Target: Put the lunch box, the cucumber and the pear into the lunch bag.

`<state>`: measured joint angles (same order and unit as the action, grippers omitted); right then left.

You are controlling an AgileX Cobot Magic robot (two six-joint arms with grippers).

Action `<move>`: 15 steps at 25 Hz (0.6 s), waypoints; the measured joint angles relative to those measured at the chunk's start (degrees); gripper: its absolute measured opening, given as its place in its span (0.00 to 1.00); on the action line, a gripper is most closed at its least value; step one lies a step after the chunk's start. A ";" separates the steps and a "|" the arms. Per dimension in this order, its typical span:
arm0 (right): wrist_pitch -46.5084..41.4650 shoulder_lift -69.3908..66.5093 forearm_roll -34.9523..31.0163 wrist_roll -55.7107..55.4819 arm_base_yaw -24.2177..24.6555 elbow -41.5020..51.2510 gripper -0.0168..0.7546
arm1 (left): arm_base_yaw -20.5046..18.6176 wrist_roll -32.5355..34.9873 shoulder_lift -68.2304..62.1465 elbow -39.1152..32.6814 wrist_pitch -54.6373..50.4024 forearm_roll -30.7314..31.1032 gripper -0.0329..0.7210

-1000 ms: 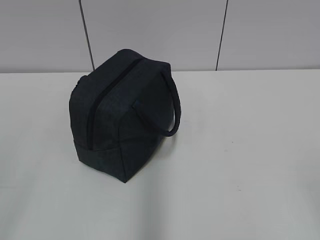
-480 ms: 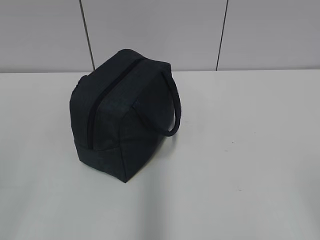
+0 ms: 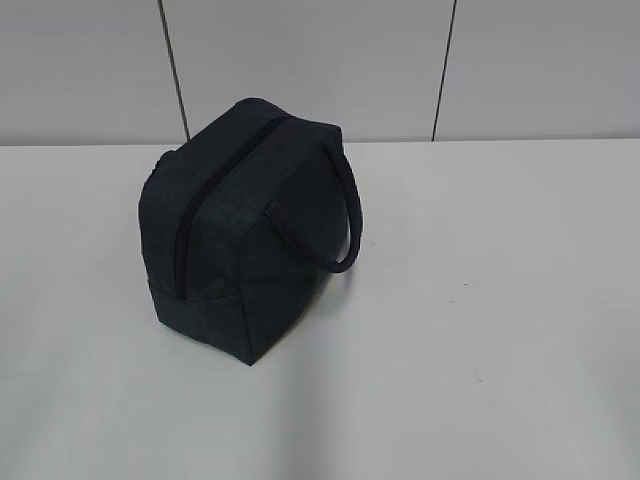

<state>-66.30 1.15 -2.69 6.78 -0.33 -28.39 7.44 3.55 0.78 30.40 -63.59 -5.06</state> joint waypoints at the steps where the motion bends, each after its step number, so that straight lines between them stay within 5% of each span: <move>1: 0.00 0.00 0.00 0.00 0.00 0.00 0.48 | 0.00 -0.06 0.00 0.00 0.00 0.08 0.76; 15: 0.00 0.00 0.00 -0.10 0.00 0.00 0.48 | 0.00 -1.56 0.00 0.00 0.00 1.51 0.75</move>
<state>-66.30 1.15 -2.69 6.68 -0.33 -28.39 7.44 1.99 0.78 30.40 -63.59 -3.56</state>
